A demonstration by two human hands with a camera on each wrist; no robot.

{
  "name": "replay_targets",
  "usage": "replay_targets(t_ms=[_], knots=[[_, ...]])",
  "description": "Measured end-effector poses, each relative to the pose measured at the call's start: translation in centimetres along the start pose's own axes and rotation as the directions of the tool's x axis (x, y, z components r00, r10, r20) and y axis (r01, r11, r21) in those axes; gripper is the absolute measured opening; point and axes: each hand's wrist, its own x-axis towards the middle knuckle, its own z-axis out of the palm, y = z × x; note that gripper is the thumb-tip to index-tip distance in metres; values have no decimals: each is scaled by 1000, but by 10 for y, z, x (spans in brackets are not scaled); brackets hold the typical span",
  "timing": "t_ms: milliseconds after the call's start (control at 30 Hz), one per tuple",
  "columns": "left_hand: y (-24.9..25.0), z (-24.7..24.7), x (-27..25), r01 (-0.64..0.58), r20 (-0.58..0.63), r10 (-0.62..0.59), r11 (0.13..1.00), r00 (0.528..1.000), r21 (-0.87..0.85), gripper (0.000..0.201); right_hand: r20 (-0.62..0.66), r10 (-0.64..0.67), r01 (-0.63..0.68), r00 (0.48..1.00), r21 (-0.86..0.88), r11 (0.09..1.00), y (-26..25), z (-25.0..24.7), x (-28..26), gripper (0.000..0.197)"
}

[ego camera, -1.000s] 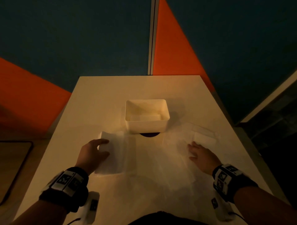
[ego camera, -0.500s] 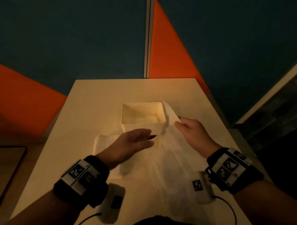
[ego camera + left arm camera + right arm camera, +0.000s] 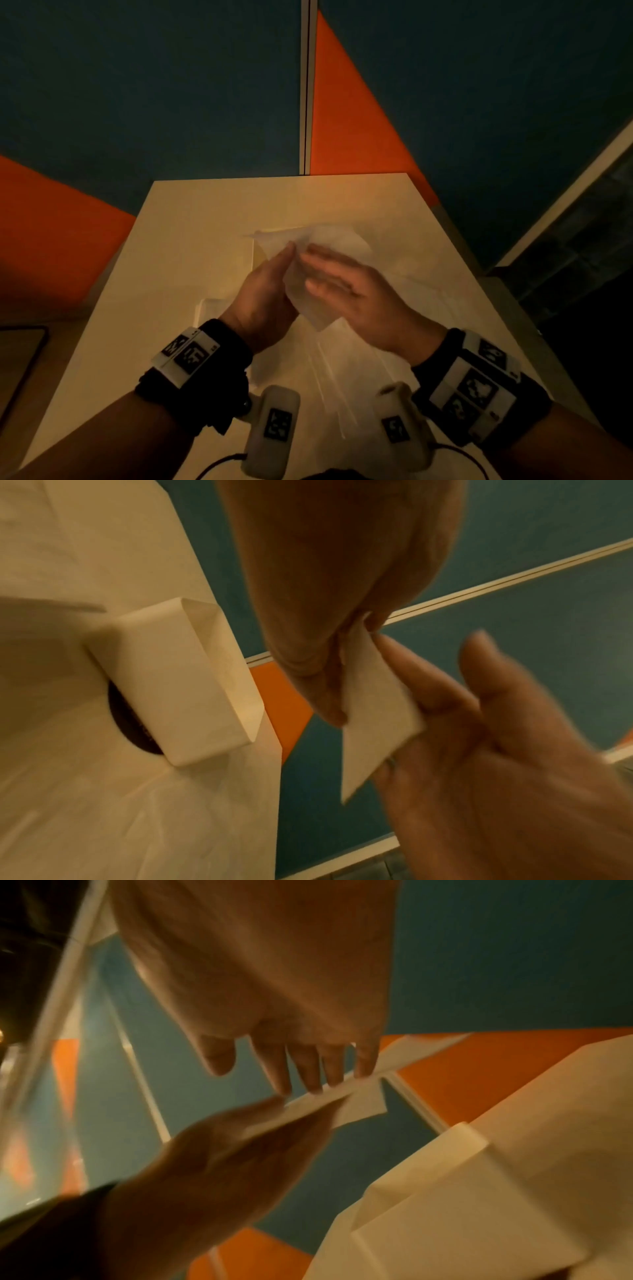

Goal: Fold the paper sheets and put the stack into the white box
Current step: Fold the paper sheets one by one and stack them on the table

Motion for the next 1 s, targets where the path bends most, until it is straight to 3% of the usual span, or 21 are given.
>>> replay_targets(t_ms=[67, 133, 200, 300, 433, 600, 733, 900, 1000], knots=[[3, -5, -1, 7, -44, -9, 999, 999, -46, 40, -180, 76, -67, 981, 53, 996, 4, -17, 1, 43], [8, -10, -4, 16, -33, -19, 998, 999, -67, 39, -307, 209, -193, 928, 82, 978, 14, -35, 3, 45], [12, -15, -6, 56, 19, -54, 996, 998, -72, 36, -282, 357, -323, 890, 162, 933, 20, -47, 3, 44], [14, -18, -8, 86, 96, -81, 995, 992, -43, 33, -88, 466, -401, 880, 385, 831, 21, -52, -3, 27], [13, -19, -9, 96, 131, -95, 995, 987, 1, 30, 29, 384, -337, 923, 540, 771, 25, -51, -10, 26], [11, -25, -4, 29, 129, -42, 994, 991, 104, 37, 9, 318, -266, 948, 567, 779, 32, -51, -6, 34], [14, -32, -1, -37, 110, 15, 979, 994, 199, 21, -40, 321, -237, 946, 591, 771, 36, -52, -6, 30], [26, -44, -4, -53, 183, -5, 950, 983, 308, 44, -77, 342, -246, 937, 550, 798, 35, -60, -4, 23], [37, -49, -8, -45, 308, -62, 943, 949, 329, 52, -35, 337, -281, 941, 477, 833, 33, -71, -2, 45]])
